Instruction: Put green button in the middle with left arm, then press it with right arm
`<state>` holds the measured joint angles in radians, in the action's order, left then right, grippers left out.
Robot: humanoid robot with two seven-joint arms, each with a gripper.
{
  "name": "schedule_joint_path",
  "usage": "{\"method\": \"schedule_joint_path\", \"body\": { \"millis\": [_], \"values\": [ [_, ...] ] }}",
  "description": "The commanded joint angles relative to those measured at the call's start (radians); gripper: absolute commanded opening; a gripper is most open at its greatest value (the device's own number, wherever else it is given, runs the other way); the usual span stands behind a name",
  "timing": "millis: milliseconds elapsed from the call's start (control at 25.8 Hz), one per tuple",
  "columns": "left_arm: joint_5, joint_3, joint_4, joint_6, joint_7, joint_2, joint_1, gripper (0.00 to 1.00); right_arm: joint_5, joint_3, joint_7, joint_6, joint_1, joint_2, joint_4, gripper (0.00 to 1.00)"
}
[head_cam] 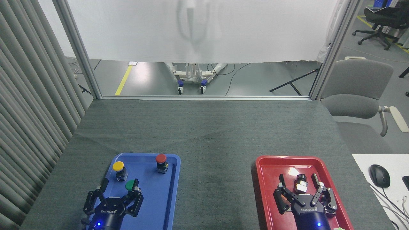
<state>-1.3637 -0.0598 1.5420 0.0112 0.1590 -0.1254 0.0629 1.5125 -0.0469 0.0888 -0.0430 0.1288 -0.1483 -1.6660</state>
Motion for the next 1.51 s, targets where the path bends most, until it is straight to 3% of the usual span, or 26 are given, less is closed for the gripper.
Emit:
{"method": "schedule_joint_path", "body": {
  "millis": [0,1161,1470],
  "values": [
    [0.0,0.0,0.0,0.0,0.001,0.001,0.0,1.0,0.0,0.001,0.0,0.0,0.0,0.001,0.0,1.0],
    [0.0,-0.005,0.006,-0.002,-0.001,0.0,-0.002,1.0,0.0,-0.001,0.0,0.0,0.0,0.015,0.0,1.0],
    [0.014,-0.003,0.03,-0.054,-0.003,0.0,0.015,1.0,0.0,-0.001,0.0,0.0,0.0,0.018,0.0,1.0]
  ]
}}
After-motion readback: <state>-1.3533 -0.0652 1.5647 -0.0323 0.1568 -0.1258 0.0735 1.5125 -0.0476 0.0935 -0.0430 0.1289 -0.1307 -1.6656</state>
